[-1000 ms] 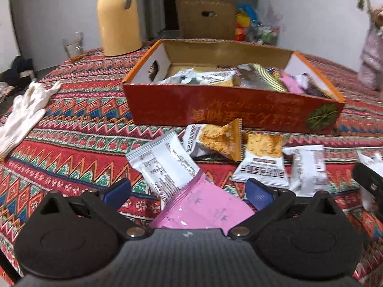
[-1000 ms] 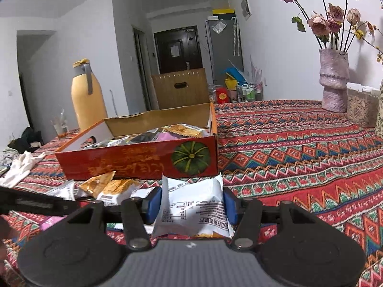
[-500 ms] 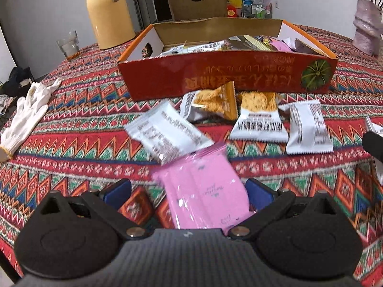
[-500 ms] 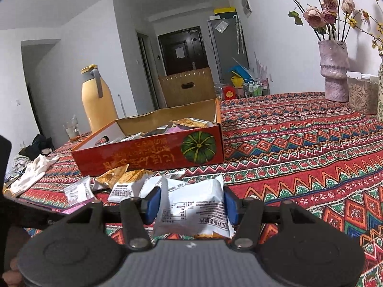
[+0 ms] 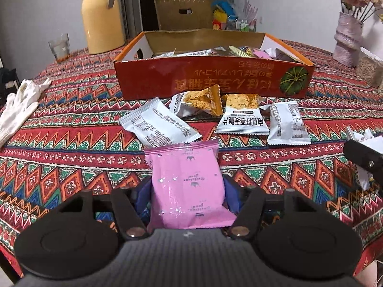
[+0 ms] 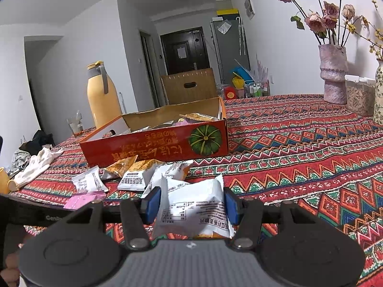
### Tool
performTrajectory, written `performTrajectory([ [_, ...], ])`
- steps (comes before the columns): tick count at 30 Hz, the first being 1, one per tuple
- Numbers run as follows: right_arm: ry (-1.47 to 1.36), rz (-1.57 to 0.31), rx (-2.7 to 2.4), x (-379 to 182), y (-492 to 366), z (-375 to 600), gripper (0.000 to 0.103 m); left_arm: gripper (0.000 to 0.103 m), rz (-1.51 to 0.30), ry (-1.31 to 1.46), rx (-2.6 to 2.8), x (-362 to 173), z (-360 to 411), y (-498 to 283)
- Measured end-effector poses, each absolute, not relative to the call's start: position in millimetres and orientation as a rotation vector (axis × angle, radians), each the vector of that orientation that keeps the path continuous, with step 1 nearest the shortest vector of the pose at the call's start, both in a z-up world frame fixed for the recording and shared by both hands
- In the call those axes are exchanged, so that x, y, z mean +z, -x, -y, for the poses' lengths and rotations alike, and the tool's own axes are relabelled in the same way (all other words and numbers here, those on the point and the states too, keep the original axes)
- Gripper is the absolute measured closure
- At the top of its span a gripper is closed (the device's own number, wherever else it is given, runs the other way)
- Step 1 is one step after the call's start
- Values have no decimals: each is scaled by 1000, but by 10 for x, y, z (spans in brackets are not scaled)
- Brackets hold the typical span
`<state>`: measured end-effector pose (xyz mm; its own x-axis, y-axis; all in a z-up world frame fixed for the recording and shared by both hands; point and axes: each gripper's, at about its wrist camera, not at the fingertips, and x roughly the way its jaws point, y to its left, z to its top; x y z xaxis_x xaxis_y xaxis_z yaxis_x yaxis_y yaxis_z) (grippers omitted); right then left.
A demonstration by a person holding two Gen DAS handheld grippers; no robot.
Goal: Organize snacks
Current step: 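Grasp the pink packet with the left tool and lift it, then carry the white and pink packets into the box and open both tools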
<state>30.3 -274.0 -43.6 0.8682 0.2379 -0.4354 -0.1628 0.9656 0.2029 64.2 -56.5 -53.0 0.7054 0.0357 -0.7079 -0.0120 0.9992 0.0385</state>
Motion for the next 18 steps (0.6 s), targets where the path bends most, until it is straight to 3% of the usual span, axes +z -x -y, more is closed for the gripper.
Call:
performTrajectory([
  [18, -123, -443, 221, -255, -273, 2580, 49, 40, -644, -9, -36, -154, 436, -464],
])
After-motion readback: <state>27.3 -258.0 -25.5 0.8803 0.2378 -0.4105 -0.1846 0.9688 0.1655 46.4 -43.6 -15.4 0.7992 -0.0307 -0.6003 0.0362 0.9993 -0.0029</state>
